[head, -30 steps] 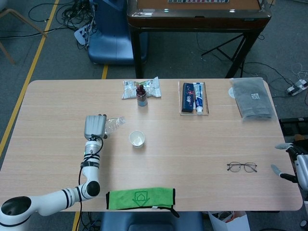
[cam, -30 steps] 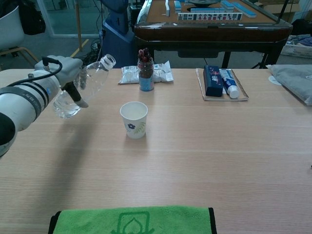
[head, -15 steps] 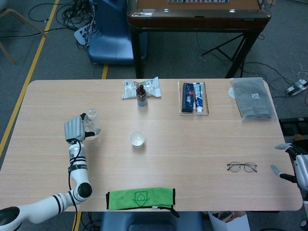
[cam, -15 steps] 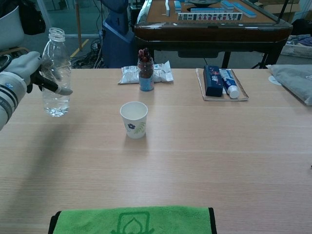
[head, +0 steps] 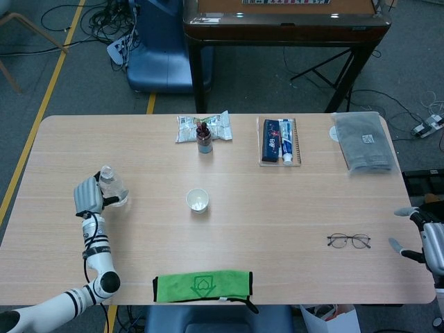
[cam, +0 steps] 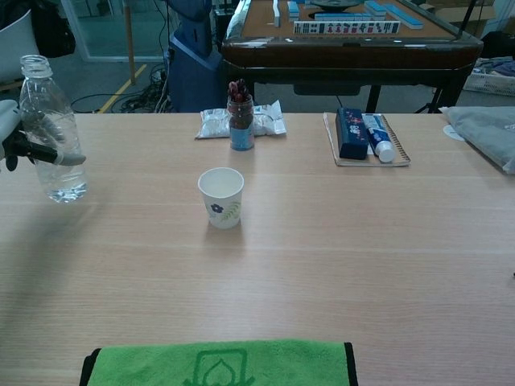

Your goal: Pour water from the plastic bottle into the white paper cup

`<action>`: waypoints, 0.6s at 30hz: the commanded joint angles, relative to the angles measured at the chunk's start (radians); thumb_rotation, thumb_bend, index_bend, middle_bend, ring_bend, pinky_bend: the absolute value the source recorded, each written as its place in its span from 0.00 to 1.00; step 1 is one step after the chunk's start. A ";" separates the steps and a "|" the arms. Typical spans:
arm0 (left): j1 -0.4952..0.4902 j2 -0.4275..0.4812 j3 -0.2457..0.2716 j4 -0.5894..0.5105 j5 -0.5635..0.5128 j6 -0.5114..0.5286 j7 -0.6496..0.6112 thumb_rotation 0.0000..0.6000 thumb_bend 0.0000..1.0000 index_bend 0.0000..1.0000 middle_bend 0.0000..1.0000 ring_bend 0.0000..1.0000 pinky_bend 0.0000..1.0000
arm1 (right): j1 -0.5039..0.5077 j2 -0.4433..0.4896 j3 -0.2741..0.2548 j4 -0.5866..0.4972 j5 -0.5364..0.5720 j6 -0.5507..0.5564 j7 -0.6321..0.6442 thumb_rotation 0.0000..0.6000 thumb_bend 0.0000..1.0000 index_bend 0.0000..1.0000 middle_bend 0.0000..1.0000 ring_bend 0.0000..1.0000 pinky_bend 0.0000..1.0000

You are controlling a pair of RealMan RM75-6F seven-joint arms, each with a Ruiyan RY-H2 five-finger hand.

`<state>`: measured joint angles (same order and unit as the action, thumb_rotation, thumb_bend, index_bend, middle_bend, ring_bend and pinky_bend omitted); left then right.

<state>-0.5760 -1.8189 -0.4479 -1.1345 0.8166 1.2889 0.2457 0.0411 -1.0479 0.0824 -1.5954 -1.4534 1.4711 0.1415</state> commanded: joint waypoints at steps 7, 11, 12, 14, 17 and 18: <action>0.026 -0.026 -0.003 0.059 -0.008 -0.039 -0.057 1.00 0.18 0.57 0.60 0.57 0.76 | 0.001 -0.001 -0.001 0.001 0.004 -0.005 -0.003 1.00 0.18 0.38 0.37 0.38 0.57; 0.035 -0.026 -0.007 0.064 -0.005 -0.070 -0.102 1.00 0.18 0.55 0.60 0.56 0.75 | 0.001 -0.001 -0.001 0.002 0.005 -0.006 -0.005 1.00 0.18 0.38 0.37 0.38 0.57; 0.039 -0.025 -0.008 0.063 -0.002 -0.079 -0.120 1.00 0.18 0.55 0.60 0.56 0.74 | 0.001 -0.001 -0.001 0.002 0.005 -0.006 -0.005 1.00 0.18 0.38 0.37 0.38 0.57; 0.045 -0.022 -0.009 0.063 0.004 -0.090 -0.147 1.00 0.18 0.53 0.59 0.54 0.72 | 0.001 -0.001 0.000 0.003 0.006 -0.006 -0.005 1.00 0.18 0.38 0.37 0.38 0.57; 0.058 -0.012 -0.005 0.057 0.017 -0.113 -0.190 1.00 0.18 0.50 0.56 0.50 0.67 | 0.002 -0.003 0.000 0.004 0.008 -0.008 -0.006 1.00 0.18 0.38 0.37 0.38 0.57; 0.062 -0.009 -0.002 0.057 0.022 -0.117 -0.202 1.00 0.18 0.50 0.55 0.50 0.66 | 0.002 -0.003 0.000 0.004 0.008 -0.009 -0.007 1.00 0.18 0.38 0.37 0.38 0.57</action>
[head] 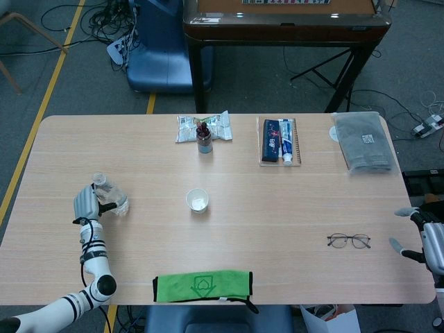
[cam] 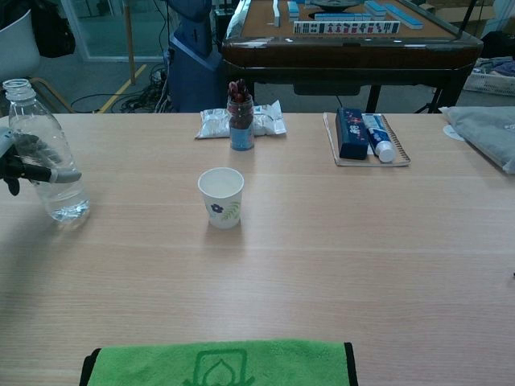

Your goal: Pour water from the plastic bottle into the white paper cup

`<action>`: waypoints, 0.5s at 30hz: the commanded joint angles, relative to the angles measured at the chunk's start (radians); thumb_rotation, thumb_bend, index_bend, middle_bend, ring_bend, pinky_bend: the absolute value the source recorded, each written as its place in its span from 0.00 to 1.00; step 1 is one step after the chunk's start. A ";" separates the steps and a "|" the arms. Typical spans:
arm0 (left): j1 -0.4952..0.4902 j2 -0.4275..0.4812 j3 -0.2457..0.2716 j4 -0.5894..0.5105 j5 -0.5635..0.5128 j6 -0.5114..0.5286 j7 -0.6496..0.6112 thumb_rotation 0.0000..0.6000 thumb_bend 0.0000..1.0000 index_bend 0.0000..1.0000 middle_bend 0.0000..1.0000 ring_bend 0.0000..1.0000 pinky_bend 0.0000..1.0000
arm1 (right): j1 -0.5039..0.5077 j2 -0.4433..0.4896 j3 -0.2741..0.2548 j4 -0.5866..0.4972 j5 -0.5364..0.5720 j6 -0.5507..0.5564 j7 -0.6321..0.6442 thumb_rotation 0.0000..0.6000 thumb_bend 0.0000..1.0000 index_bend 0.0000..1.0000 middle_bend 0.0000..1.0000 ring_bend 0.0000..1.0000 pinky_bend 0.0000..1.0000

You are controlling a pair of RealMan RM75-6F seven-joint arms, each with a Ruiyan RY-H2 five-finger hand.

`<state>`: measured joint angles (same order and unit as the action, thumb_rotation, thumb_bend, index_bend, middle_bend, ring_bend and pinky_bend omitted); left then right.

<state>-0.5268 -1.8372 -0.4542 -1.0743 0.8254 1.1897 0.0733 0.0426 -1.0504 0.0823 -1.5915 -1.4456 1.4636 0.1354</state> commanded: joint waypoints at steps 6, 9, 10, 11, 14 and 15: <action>0.032 0.026 0.009 -0.015 0.016 -0.043 -0.056 1.00 0.18 0.44 0.47 0.43 0.59 | 0.002 -0.003 -0.001 0.002 0.001 -0.003 -0.005 1.00 0.18 0.38 0.37 0.38 0.57; 0.039 0.040 0.012 -0.034 0.011 -0.056 -0.055 1.00 0.18 0.40 0.41 0.39 0.53 | 0.002 -0.005 -0.001 0.002 0.001 -0.004 -0.008 1.00 0.18 0.38 0.37 0.38 0.57; 0.042 0.045 0.013 -0.042 0.010 -0.060 -0.054 1.00 0.18 0.39 0.40 0.37 0.51 | 0.002 -0.005 -0.001 0.002 0.001 -0.004 -0.008 1.00 0.18 0.38 0.37 0.38 0.57; 0.044 0.050 0.014 -0.050 0.008 -0.063 -0.053 1.00 0.18 0.38 0.37 0.35 0.49 | 0.002 -0.005 -0.001 0.002 0.000 -0.004 -0.009 1.00 0.18 0.38 0.37 0.38 0.57; 0.052 0.067 0.023 -0.077 0.007 -0.074 -0.045 1.00 0.18 0.34 0.31 0.30 0.44 | 0.003 -0.007 -0.002 0.002 0.000 -0.005 -0.012 1.00 0.18 0.38 0.37 0.38 0.57; 0.054 0.073 0.025 -0.085 0.006 -0.076 -0.040 1.00 0.18 0.33 0.29 0.28 0.42 | 0.003 -0.007 -0.002 0.002 0.000 -0.005 -0.012 1.00 0.18 0.38 0.37 0.38 0.57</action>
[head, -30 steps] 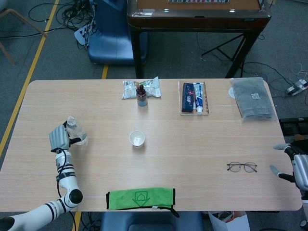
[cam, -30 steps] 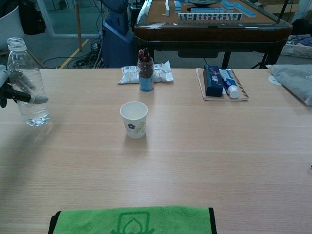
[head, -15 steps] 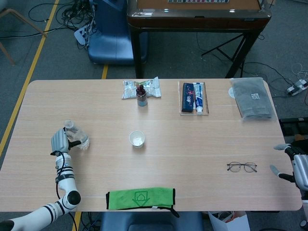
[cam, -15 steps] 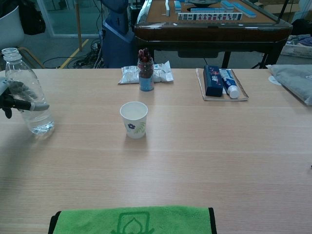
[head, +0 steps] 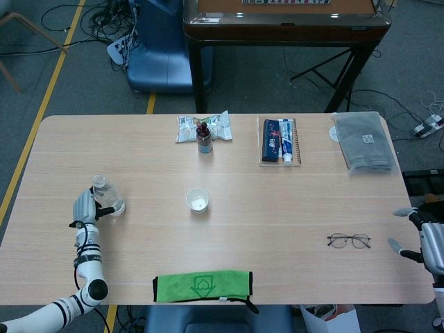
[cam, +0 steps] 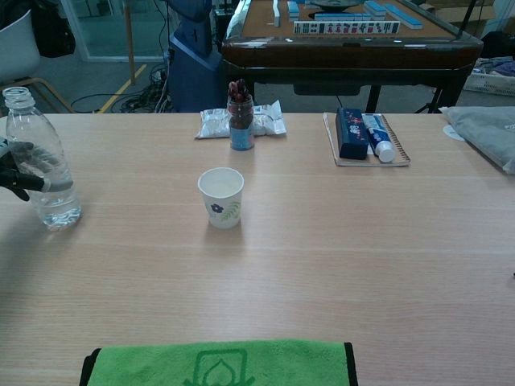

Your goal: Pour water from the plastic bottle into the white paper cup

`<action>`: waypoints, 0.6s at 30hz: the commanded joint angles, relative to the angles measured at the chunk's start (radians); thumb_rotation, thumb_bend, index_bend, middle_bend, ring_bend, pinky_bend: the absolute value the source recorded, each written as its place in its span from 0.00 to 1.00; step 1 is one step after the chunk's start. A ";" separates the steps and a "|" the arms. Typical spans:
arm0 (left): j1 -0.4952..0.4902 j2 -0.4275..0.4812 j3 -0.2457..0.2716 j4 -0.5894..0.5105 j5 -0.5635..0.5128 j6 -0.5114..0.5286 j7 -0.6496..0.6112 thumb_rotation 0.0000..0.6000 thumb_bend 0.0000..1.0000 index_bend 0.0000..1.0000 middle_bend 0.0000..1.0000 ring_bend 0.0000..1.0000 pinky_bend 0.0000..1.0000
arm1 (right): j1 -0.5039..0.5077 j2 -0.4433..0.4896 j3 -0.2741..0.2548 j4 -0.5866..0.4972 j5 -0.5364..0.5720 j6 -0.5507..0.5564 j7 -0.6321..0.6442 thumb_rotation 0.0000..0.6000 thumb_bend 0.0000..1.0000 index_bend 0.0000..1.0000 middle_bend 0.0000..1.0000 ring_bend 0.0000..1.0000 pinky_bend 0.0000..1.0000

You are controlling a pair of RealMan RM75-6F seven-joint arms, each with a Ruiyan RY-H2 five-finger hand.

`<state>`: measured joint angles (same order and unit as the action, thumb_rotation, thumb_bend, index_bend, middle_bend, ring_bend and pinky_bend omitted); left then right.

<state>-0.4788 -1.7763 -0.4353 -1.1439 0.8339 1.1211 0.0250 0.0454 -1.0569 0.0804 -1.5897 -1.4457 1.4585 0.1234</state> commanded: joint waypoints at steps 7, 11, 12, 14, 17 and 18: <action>0.020 0.054 0.020 -0.080 -0.011 0.007 0.061 1.00 0.17 0.20 0.17 0.20 0.35 | 0.001 -0.001 -0.001 0.000 -0.001 -0.001 -0.002 1.00 0.18 0.38 0.37 0.38 0.57; 0.033 0.073 0.014 -0.109 -0.024 0.019 0.061 1.00 0.17 0.18 0.17 0.19 0.35 | 0.002 -0.004 -0.003 0.000 -0.002 -0.004 -0.007 1.00 0.18 0.38 0.37 0.38 0.57; 0.035 0.076 0.011 -0.113 -0.027 0.020 0.057 1.00 0.17 0.18 0.17 0.19 0.35 | 0.002 -0.005 -0.004 0.000 -0.003 -0.005 -0.009 1.00 0.18 0.38 0.37 0.38 0.57; 0.040 0.082 0.010 -0.118 -0.031 0.022 0.052 1.00 0.17 0.18 0.17 0.19 0.35 | 0.002 -0.006 -0.004 -0.001 -0.004 -0.004 -0.013 1.00 0.18 0.38 0.37 0.38 0.57; 0.046 0.091 0.015 -0.128 -0.026 0.026 0.049 1.00 0.17 0.17 0.17 0.19 0.34 | 0.002 -0.008 -0.004 0.000 -0.003 -0.004 -0.017 1.00 0.18 0.38 0.37 0.38 0.57; 0.047 0.094 0.016 -0.132 -0.025 0.027 0.049 1.00 0.17 0.17 0.16 0.19 0.34 | 0.002 -0.008 -0.004 0.000 -0.003 -0.004 -0.017 1.00 0.18 0.38 0.37 0.38 0.57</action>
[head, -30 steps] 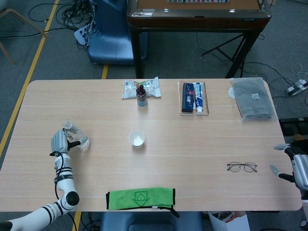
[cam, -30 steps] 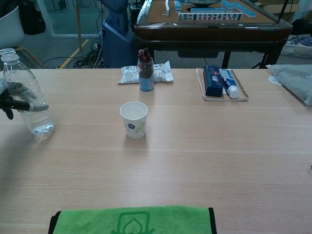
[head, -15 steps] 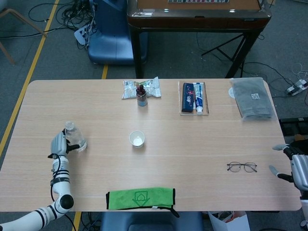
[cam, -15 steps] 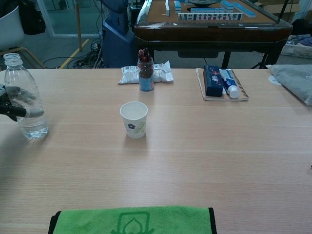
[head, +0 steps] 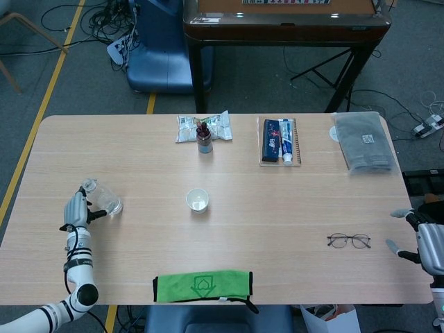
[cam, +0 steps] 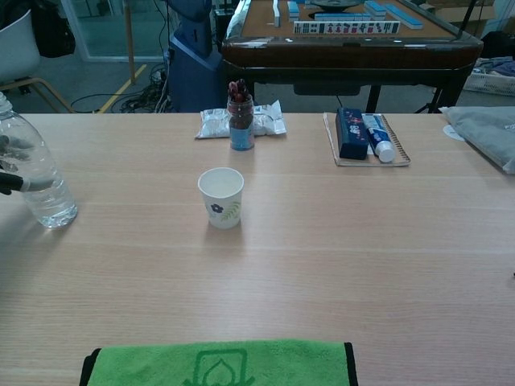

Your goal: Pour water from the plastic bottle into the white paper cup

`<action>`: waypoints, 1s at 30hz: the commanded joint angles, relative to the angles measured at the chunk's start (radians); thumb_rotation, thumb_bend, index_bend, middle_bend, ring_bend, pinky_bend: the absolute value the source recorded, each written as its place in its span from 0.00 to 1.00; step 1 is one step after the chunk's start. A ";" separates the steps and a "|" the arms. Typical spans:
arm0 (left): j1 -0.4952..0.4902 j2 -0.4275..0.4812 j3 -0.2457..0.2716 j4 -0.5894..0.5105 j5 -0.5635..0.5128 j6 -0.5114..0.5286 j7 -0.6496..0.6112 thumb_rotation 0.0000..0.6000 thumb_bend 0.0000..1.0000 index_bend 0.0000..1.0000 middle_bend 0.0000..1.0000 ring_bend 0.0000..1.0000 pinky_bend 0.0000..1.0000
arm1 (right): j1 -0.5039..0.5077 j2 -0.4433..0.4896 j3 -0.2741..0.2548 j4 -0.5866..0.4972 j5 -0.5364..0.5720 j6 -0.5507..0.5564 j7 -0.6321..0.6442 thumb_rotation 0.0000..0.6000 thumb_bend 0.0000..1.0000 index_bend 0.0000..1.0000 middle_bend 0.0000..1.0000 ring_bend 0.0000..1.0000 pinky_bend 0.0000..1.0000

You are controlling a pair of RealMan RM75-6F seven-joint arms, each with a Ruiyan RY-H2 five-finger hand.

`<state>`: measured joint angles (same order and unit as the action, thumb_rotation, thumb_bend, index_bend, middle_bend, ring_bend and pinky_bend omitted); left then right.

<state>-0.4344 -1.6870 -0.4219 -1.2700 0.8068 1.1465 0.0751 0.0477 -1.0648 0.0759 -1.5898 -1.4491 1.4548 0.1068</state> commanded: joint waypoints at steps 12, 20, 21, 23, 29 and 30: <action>0.030 0.109 0.031 -0.132 -0.036 -0.011 0.074 1.00 0.12 0.08 0.06 0.10 0.26 | 0.002 -0.004 -0.001 0.004 0.002 -0.004 -0.005 1.00 0.18 0.38 0.37 0.38 0.57; 0.045 0.219 0.094 -0.231 -0.024 -0.018 0.167 1.00 0.11 0.04 0.00 0.07 0.25 | 0.005 -0.012 -0.003 0.007 0.004 -0.010 -0.022 1.00 0.18 0.38 0.37 0.38 0.57; 0.047 0.237 0.106 -0.245 -0.015 -0.021 0.177 1.00 0.11 0.04 0.00 0.07 0.25 | 0.006 -0.013 -0.003 0.008 0.005 -0.011 -0.025 1.00 0.18 0.38 0.37 0.38 0.57; 0.052 0.267 0.123 -0.265 0.004 -0.028 0.184 1.00 0.11 0.04 0.00 0.07 0.25 | 0.006 -0.015 -0.002 0.008 0.005 -0.011 -0.030 1.00 0.18 0.38 0.37 0.38 0.57; 0.071 0.345 0.202 -0.280 0.148 -0.022 0.183 1.00 0.11 0.04 0.00 0.07 0.25 | 0.008 -0.023 -0.001 0.012 0.012 -0.013 -0.053 1.00 0.18 0.38 0.37 0.38 0.57; 0.073 0.351 0.213 -0.272 0.171 -0.019 0.178 1.00 0.11 0.04 0.00 0.07 0.25 | 0.008 -0.025 -0.001 0.013 0.013 -0.014 -0.057 1.00 0.18 0.38 0.37 0.38 0.57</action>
<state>-0.3712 -1.3646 -0.2465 -1.5465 0.9179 1.1230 0.2572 0.0551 -1.0877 0.0748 -1.5781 -1.4374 1.4423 0.0527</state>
